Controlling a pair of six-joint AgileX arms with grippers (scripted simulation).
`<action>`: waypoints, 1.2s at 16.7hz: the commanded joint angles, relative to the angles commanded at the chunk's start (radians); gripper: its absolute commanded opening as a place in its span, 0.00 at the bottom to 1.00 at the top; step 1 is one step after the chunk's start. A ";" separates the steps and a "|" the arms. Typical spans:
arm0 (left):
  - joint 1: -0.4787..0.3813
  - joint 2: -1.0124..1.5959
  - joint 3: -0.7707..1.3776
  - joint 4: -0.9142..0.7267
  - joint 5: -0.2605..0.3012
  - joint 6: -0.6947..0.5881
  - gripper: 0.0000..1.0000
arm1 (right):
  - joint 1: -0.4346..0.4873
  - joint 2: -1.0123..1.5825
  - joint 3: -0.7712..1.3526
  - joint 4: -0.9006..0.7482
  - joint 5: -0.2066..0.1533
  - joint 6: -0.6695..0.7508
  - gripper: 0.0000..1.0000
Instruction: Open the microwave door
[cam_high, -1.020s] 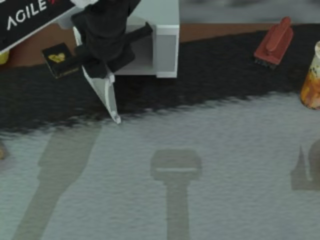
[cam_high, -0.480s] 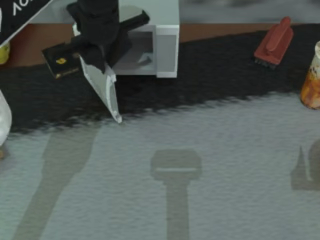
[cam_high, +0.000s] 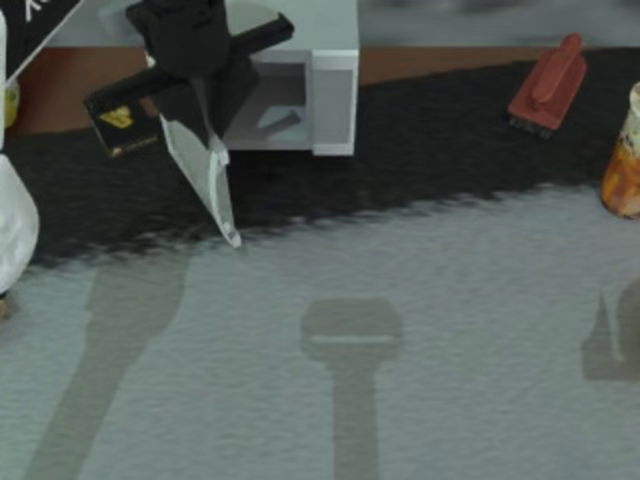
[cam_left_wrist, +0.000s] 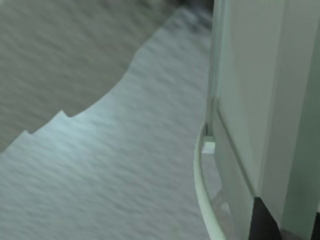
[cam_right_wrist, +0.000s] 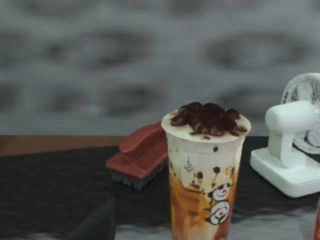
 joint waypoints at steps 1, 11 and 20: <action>-0.005 0.002 0.002 0.005 -0.002 -0.001 0.00 | 0.000 0.000 0.000 0.000 0.000 0.000 1.00; 0.001 -0.033 -0.138 0.105 0.000 0.000 0.00 | 0.000 0.000 0.000 0.000 0.000 0.000 1.00; 0.001 -0.033 -0.138 0.105 0.000 0.000 0.00 | 0.000 0.000 0.000 0.000 0.000 0.000 1.00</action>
